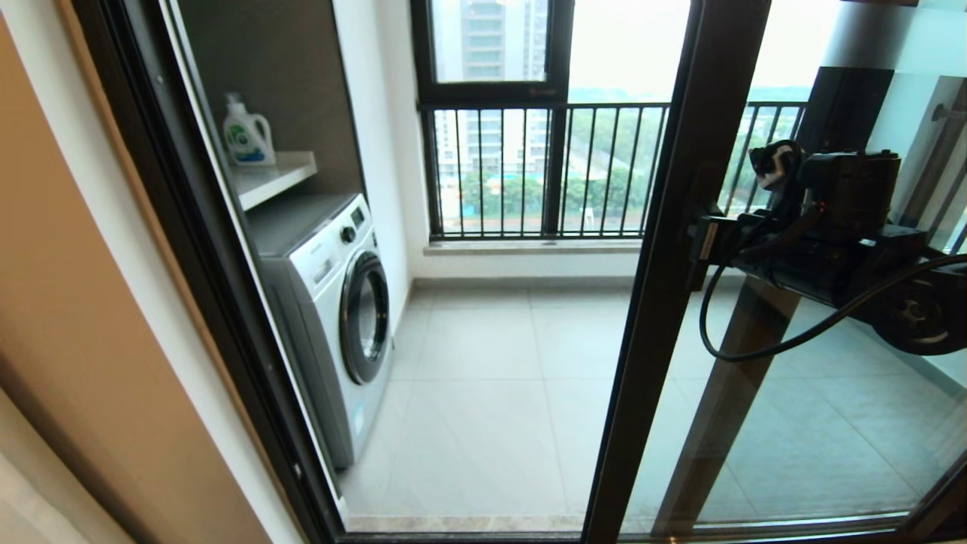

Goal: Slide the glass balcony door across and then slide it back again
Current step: Open the slid door

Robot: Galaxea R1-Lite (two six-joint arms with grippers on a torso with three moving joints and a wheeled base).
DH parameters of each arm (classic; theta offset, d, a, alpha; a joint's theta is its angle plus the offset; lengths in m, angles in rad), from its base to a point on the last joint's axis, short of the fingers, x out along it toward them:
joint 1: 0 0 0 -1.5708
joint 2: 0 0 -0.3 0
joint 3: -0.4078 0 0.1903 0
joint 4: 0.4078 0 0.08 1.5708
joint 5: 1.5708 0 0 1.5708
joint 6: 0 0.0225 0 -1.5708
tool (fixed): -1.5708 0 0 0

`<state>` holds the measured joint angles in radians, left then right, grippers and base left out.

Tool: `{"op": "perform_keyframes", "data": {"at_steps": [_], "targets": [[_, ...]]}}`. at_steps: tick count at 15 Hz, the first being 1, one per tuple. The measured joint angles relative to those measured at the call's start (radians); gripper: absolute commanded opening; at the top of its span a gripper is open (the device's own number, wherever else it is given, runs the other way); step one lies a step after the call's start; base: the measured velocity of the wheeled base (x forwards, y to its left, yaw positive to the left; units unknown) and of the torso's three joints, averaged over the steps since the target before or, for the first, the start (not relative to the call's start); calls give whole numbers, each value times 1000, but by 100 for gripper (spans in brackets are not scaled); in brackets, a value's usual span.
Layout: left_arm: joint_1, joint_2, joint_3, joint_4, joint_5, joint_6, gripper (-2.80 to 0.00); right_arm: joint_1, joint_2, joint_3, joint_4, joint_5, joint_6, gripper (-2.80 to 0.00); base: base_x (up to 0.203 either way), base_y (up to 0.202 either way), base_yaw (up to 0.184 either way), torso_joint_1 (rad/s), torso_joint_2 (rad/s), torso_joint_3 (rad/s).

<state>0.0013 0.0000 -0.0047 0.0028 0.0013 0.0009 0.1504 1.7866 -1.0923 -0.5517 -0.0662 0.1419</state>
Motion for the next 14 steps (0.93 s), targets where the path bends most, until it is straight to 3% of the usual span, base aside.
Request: {"op": "perform_keyframes", "data": {"at_steps": [14], "targets": [[0,0,0,0,0,0,-280,-100,-5,5,-17,32,-8,-280,0,0,0,0,0,0]]}}
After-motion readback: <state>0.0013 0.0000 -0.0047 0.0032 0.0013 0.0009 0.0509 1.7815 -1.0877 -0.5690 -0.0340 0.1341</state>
